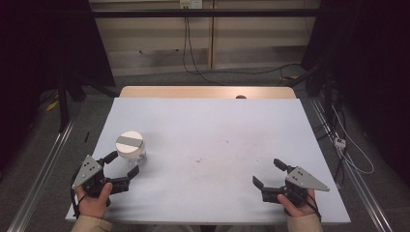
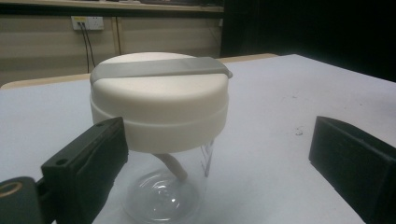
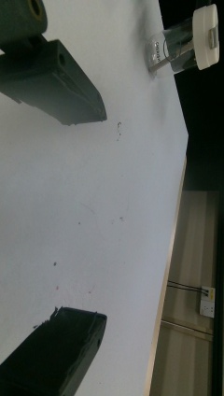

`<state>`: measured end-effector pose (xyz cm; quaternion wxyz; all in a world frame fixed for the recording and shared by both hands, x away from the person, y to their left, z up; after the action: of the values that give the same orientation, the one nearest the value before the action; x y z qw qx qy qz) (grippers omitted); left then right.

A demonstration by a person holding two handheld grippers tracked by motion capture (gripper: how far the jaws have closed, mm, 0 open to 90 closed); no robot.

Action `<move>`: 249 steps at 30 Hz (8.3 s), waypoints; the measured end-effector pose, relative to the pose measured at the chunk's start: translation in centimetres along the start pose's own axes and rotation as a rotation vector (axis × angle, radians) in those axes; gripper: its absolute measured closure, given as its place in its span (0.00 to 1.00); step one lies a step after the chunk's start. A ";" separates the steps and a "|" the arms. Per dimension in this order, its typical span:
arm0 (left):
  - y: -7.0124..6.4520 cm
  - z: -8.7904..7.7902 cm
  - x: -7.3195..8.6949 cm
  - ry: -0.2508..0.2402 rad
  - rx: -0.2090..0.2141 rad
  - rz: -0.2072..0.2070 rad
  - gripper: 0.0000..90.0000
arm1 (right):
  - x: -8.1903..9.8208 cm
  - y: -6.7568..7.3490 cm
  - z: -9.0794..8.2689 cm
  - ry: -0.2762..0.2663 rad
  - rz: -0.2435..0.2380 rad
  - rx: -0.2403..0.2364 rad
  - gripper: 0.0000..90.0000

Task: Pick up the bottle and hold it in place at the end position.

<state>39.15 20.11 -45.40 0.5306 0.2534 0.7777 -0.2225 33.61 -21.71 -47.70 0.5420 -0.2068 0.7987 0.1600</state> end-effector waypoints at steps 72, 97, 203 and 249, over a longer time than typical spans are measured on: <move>3.0 6.6 1.6 0.171 -0.308 -0.103 0.13 | -0.1 0.1 0.1 -0.004 -0.004 -0.001 0.04; 1.8 7.0 -0.5 0.087 -0.172 -0.026 0.20 | -0.2 0.1 0.2 -0.010 -0.007 -0.003 0.04; -7.0 18.9 -5.6 0.135 0.138 0.092 0.21 | -0.2 0.5 0.7 -0.004 -0.015 -0.023 0.04; -8.9 21.6 -5.6 0.157 0.180 0.115 0.21 | -0.3 0.7 0.7 -0.006 -0.018 -0.033 0.04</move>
<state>50.68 -0.96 -46.73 0.4551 0.3608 0.7778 -0.2401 33.95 -20.75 -47.70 0.5424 -0.2226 0.7923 0.1690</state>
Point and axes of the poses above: each handheld gripper's, and its own axes: z roughly forward along the jaws, x roughly out of its underside, y roughly to its left, the point moved 10 cm from there along z, roughly forward along the jaws, and after that the axes turned 7 degrees about y, right-handed, at the moved point
